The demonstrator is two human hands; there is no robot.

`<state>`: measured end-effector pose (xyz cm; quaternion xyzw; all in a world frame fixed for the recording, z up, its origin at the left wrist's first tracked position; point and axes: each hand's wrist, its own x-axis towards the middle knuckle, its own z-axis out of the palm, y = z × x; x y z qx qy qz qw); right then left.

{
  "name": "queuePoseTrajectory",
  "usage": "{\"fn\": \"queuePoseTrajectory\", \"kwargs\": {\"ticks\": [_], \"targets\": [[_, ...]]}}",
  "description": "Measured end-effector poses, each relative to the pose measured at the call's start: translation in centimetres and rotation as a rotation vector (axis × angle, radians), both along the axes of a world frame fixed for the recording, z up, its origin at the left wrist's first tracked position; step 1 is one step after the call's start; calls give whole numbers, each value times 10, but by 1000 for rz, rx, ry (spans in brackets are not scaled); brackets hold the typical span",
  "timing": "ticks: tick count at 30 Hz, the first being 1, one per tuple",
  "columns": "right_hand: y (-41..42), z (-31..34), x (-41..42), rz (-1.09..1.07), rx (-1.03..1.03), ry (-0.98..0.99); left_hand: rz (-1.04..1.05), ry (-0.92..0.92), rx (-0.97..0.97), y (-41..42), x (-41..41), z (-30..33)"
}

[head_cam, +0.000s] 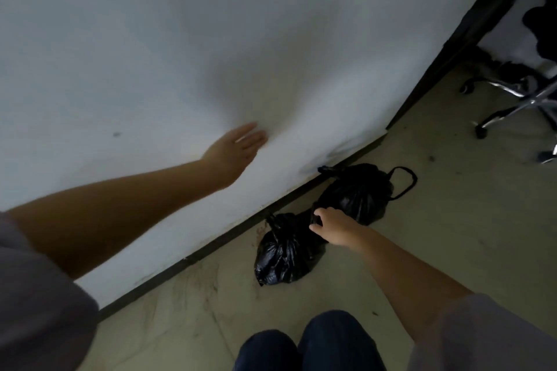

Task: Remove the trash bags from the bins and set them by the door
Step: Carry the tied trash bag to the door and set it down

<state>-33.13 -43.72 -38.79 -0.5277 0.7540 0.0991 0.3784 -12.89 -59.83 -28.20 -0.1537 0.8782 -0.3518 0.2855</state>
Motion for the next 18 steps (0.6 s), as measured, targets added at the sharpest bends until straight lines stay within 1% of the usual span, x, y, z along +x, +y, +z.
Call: {"fn": "queuePoseTrajectory", "kwargs": {"ticks": [3, 5, 7, 10, 14, 18], "targets": [[2, 79, -13, 32, 129, -5, 146, -38, 236, 13, -11, 37], [2, 129, -20, 49, 148, -16, 246, -40, 425, 18, -18, 69], [1, 178, -23, 56, 120, -10, 353, 34, 602, 26, -23, 104], [1, 249, -24, 68, 63, -3, 478, 209, 797, 47, -23, 161], [5, 331, -8, 94, 9, 31, 638, 423, 934, 73, -3, 232], [15, 377, 18, 84, -86, 40, 717, 525, 939, 93, 30, 279]]}}
